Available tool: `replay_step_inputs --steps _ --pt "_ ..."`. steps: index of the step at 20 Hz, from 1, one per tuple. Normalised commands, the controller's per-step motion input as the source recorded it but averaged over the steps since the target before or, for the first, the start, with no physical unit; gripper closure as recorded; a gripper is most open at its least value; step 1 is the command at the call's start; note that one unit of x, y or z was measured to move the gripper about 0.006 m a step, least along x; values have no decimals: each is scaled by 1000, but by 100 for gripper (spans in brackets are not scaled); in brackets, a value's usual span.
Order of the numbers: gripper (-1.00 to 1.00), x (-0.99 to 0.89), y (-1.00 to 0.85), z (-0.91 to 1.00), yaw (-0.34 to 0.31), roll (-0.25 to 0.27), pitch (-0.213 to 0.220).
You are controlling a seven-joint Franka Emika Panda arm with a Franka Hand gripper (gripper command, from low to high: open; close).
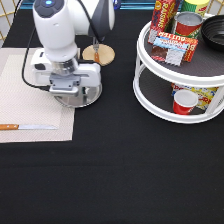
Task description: Arrange plate and fork
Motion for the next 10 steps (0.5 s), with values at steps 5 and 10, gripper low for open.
replay_step_inputs --steps 5,10 --pt "-100 493 -810 122 0 56 34" --pt "-100 460 -812 135 47 66 25"
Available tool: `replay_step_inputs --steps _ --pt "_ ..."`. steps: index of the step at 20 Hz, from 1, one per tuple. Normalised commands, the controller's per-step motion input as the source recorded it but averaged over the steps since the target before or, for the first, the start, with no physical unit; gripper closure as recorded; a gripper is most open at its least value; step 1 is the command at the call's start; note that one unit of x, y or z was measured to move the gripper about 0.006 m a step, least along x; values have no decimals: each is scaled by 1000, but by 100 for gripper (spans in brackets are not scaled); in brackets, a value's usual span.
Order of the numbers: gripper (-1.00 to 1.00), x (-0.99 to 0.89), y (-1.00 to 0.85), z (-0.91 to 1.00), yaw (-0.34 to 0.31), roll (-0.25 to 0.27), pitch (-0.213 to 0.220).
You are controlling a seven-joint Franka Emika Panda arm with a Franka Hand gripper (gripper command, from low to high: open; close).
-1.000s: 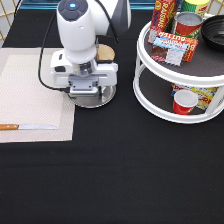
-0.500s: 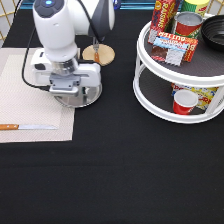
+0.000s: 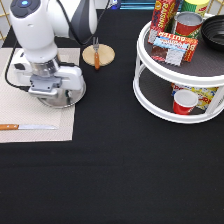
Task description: Arrange plate and fork
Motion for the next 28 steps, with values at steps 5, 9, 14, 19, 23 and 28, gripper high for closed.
replay_step_inputs --steps 5,9,14,19,23,28 --pt "-100 302 -835 164 82 57 25" --pt "-100 109 -880 185 66 63 30" --pt "-100 121 -822 139 49 46 28" --pt "-100 217 -418 15 3 -10 15" --pt "-100 16 53 329 0 -37 5" --pt "-100 13 426 730 28 -82 0"
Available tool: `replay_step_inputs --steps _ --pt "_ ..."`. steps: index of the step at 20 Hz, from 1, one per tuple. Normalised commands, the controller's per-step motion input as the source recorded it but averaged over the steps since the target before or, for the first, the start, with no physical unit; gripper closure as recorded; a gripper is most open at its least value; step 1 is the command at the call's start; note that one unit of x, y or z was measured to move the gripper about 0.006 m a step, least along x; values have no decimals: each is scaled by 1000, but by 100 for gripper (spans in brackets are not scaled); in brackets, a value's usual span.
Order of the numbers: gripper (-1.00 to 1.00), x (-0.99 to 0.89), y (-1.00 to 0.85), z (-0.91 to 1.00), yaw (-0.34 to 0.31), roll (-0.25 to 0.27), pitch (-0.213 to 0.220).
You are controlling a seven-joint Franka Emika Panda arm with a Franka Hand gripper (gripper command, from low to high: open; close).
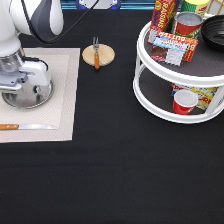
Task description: Arrange plate and fork
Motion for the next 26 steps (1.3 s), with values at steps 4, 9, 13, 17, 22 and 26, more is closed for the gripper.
replay_step_inputs --steps 4,9,13,17,22,26 --pt "-100 -199 720 683 54 -138 -12" --pt "-100 -510 670 321 55 -146 -80" --pt "-100 -564 665 361 41 -144 -110" --pt "-100 -621 666 333 43 -111 -118" --pt "-100 -594 655 282 64 -81 -113" --pt "-100 -522 694 160 68 -72 -105"
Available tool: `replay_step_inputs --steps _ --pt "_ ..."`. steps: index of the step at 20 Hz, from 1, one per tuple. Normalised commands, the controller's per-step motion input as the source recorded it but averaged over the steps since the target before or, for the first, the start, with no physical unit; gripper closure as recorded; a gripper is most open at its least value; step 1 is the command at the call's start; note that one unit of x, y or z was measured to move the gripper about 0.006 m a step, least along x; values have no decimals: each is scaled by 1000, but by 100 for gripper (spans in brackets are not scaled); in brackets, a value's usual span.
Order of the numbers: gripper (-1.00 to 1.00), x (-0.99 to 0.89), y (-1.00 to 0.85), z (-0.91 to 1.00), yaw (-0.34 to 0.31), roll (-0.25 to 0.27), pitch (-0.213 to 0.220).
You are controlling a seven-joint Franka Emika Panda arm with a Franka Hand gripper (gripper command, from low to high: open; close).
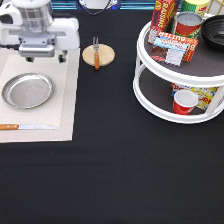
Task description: Arrange plate and fork
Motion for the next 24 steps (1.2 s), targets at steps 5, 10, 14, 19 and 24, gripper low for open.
replay_step_inputs --steps 5,10,14,19,24 --pt "-100 -491 709 6 70 -63 -104" --pt "-100 -587 678 -106 63 -53 -101" --pt "-100 -731 624 -228 39 -48 -125" --pt "-100 -925 471 -302 7 -37 -142" --pt "-100 -989 262 -389 0 -34 -146"
